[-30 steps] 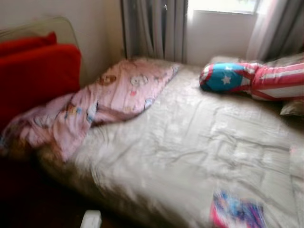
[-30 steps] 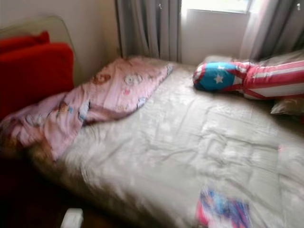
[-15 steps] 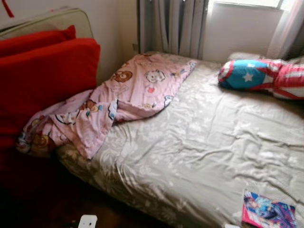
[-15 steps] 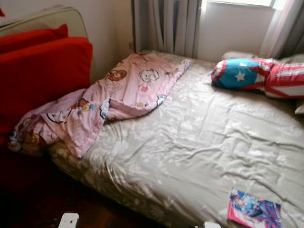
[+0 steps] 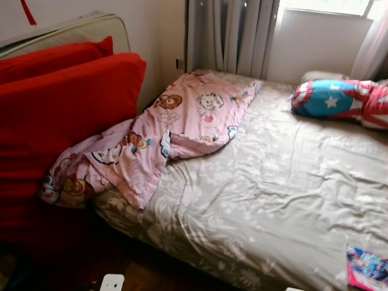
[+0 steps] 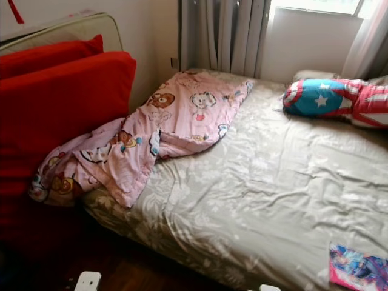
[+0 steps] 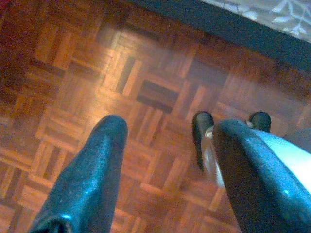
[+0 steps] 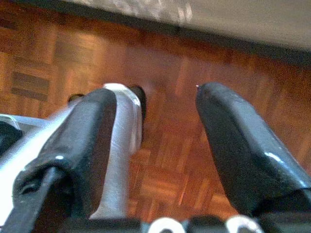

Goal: Clean up the room

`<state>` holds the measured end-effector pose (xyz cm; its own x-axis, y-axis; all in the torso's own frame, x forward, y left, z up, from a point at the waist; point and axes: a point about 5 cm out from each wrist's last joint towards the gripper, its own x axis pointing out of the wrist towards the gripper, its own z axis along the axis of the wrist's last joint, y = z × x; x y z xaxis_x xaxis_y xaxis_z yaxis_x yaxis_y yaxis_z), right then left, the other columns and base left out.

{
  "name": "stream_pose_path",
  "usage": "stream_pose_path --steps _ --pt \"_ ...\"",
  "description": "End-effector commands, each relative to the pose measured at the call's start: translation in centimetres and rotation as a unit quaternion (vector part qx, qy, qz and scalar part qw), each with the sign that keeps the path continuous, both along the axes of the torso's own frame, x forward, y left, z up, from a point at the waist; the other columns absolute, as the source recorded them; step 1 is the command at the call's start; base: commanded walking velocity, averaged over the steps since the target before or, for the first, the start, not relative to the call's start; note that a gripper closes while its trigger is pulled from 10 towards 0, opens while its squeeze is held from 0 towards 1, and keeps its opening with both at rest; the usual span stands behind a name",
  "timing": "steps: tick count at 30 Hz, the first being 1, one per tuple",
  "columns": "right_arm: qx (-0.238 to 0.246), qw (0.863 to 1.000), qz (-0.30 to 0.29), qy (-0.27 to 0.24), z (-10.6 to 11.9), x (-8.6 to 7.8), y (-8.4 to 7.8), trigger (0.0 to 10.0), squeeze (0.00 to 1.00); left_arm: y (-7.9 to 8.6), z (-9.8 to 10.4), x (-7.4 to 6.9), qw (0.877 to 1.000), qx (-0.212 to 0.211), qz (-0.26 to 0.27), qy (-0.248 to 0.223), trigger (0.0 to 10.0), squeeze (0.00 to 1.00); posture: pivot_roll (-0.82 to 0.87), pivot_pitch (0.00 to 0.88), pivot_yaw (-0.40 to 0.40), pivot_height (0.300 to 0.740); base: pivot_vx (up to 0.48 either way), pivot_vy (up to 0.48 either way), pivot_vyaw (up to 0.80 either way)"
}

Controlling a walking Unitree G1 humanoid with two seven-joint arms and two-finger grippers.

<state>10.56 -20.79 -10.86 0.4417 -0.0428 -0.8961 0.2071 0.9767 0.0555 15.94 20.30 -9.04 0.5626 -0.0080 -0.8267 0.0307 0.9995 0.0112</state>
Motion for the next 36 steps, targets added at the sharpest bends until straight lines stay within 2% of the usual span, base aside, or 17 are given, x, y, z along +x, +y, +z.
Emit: stream_pose_path --steps 1,31,36 --pt "0.006 1.0 -0.002 -0.013 0.17 0.86 0.45 10.0 0.0 0.84 -0.03 -0.36 1.0 0.011 0.003 0.009 10.0 0.0 0.01 0.0 -0.001 0.74 0.0 0.458 0.0" --pt "0.003 1.0 0.002 -0.013 0.24 0.95 0.18 10.0 0.0 0.52 -0.05 -0.25 1.0 0.008 0.005 0.008 10.0 0.0 0.01 0.0 -0.013 0.74 0.0 0.457 0.0" --pt "0.004 1.0 0.003 -0.016 0.28 1.06 0.18 10.0 0.0 0.54 0.01 -0.13 1.0 0.011 0.001 0.004 10.0 0.0 0.01 0.0 -0.014 0.74 0.0 0.077 0.0"
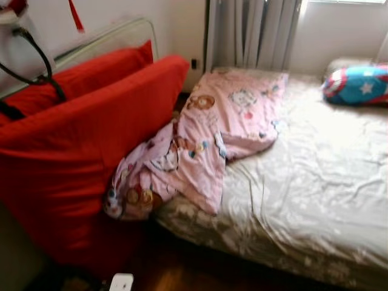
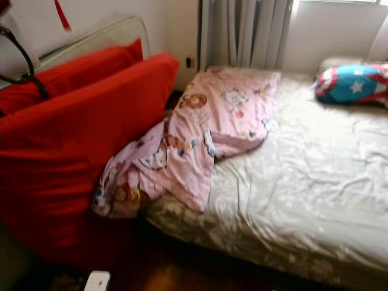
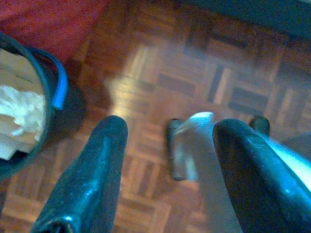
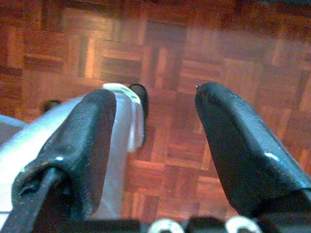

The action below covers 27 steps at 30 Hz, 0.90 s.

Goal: Clean up the room

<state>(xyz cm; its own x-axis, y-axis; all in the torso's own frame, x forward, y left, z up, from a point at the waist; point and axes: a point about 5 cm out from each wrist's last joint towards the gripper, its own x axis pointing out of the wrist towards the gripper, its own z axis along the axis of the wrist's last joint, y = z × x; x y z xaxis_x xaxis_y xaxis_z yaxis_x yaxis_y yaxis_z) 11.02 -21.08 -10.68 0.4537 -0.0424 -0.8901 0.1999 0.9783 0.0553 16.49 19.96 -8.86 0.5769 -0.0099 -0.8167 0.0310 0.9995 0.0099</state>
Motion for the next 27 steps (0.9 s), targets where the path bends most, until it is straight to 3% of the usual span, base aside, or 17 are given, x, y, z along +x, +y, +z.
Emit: stream_pose_path --steps 1,13,27 --pt "0.005 1.0 0.0 -0.01 0.1 0.6 0.47 10.0 0.0 0.87 -0.17 -0.68 1.0 0.012 0.002 0.013 10.0 0.0 0.01 0.0 -0.014 0.74 0.0 0.0 0.0" --pt "0.005 1.0 0.01 -0.013 0.13 0.64 0.48 10.0 0.0 0.73 -0.25 -0.82 1.0 0.001 0.003 0.018 10.0 0.0 0.0 0.0 -0.011 0.74 0.0 0.0 0.0" --pt "0.012 1.0 0.01 -0.016 0.13 0.71 0.67 10.0 0.0 0.79 -0.23 -0.79 1.0 0.001 -0.006 0.02 10.0 0.0 -0.02 0.0 -0.002 0.74 0.0 0.0 0.8"
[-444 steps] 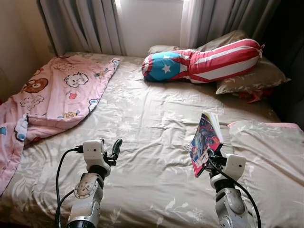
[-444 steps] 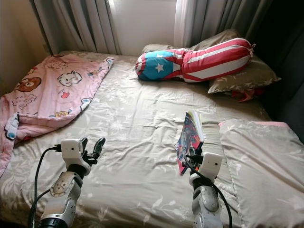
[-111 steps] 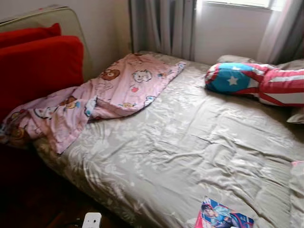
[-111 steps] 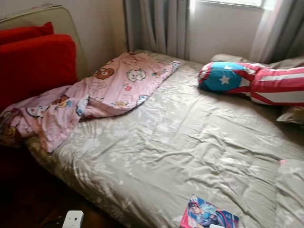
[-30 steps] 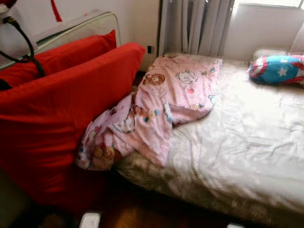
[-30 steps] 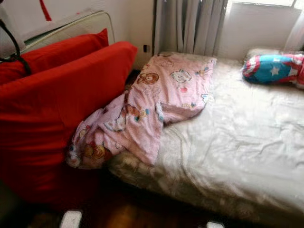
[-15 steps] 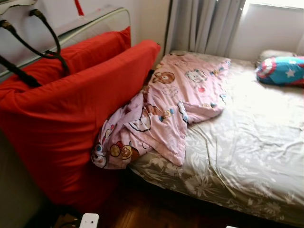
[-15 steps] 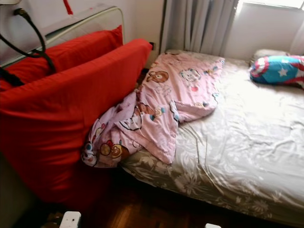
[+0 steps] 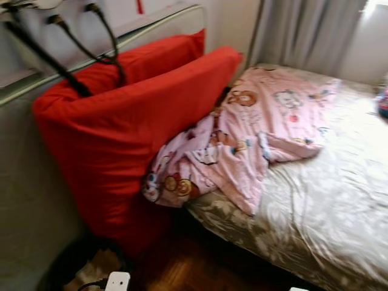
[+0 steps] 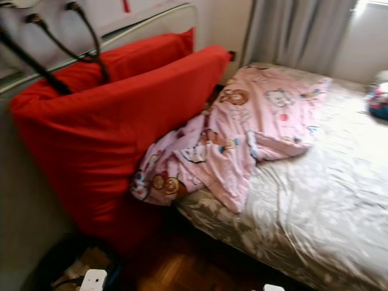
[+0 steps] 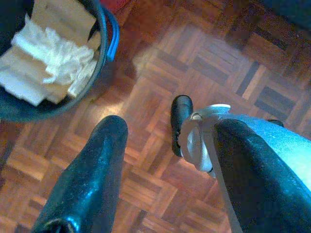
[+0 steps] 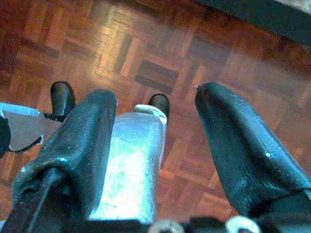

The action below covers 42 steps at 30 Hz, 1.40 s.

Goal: Clean up the room

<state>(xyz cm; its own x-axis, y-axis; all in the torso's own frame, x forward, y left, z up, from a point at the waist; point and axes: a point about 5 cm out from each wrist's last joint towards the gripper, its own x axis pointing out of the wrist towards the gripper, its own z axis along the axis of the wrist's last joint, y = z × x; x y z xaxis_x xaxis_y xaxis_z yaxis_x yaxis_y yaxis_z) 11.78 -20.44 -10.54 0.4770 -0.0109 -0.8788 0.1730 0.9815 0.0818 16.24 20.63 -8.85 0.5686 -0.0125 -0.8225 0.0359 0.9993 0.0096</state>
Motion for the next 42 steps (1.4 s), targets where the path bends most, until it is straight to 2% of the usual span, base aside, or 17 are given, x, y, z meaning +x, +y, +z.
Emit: stream_pose_path --steps 1,13,26,42 --pt "0.002 1.0 -0.005 -0.004 0.01 -0.03 0.03 10.0 0.0 0.13 -0.22 -0.49 1.0 0.0 -0.003 0.014 10.0 0.0 -0.02 0.0 -0.002 0.74 0.0 0.0 0.8" --pt "0.005 1.0 -0.001 -0.005 0.03 0.05 0.04 10.0 0.0 0.1 -0.2 -0.43 1.0 -0.002 -0.001 0.013 10.0 0.0 -0.02 0.0 -0.004 0.74 0.0 0.0 0.13" --pt "-0.001 1.0 0.028 -0.007 0.12 0.23 0.0 10.0 0.0 -0.01 -0.2 -0.4 1.0 -0.005 0.002 0.012 10.0 0.0 -0.03 0.0 -0.004 0.74 0.0 0.0 0.76" --pt "-0.002 1.0 0.016 -0.011 0.17 0.37 -0.06 10.0 0.0 -0.11 -0.17 -0.27 1.0 -0.006 0.003 0.01 10.0 0.0 -0.03 0.0 -0.009 0.74 0.0 0.0 0.0"
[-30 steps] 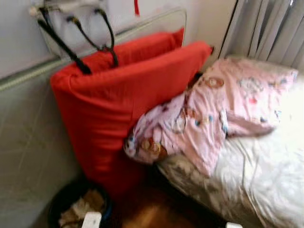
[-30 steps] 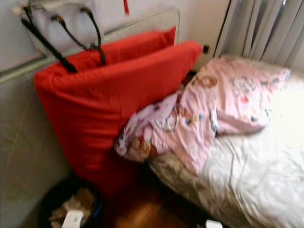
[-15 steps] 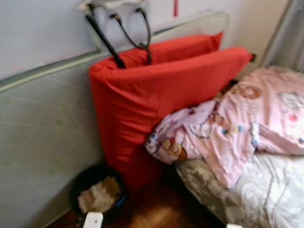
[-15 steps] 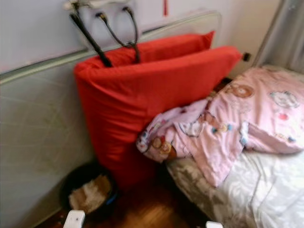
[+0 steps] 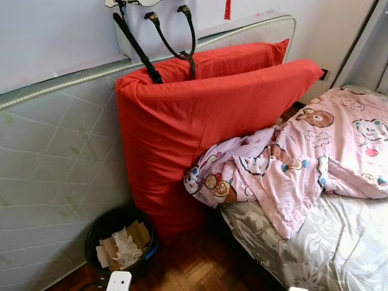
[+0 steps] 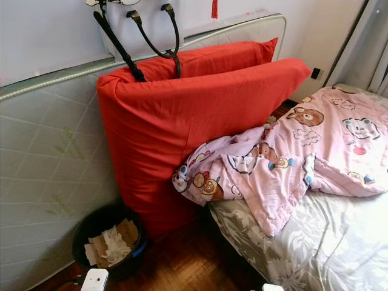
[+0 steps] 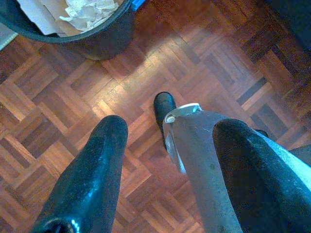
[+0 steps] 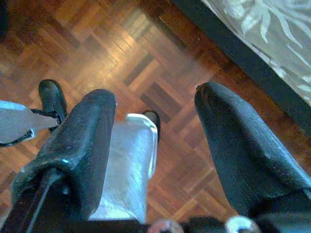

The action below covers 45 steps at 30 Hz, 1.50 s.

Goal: Clean up the room

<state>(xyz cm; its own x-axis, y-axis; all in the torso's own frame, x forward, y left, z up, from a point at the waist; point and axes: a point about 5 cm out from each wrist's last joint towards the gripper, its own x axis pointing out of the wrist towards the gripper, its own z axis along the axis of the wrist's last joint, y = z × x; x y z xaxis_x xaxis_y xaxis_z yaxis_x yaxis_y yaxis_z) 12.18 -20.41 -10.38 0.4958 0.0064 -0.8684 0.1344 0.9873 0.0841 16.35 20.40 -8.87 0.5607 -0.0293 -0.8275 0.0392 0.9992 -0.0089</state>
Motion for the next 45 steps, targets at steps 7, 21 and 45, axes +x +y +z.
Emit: stream_pose_path --steps 7,21,45 --pt "-0.002 1.0 0.001 -0.001 0.05 0.03 -0.18 10.0 0.0 0.0 -0.14 -0.3 1.0 0.002 0.007 0.004 10.0 0.0 -0.03 0.0 -0.016 0.74 0.0 0.0 0.0" --pt "-0.001 1.0 -0.002 -0.003 0.08 0.15 -0.18 10.0 0.0 0.06 -0.08 -0.16 1.0 0.0 0.013 0.001 10.0 0.0 -0.02 0.0 -0.015 0.74 0.2 0.0 0.0" --pt "0.004 1.0 -0.01 -0.008 0.05 0.05 -0.03 10.0 0.0 0.23 -0.1 -0.33 1.0 0.002 0.011 0.001 10.0 0.0 -0.02 0.0 -0.008 0.74 0.275 0.0 0.0"
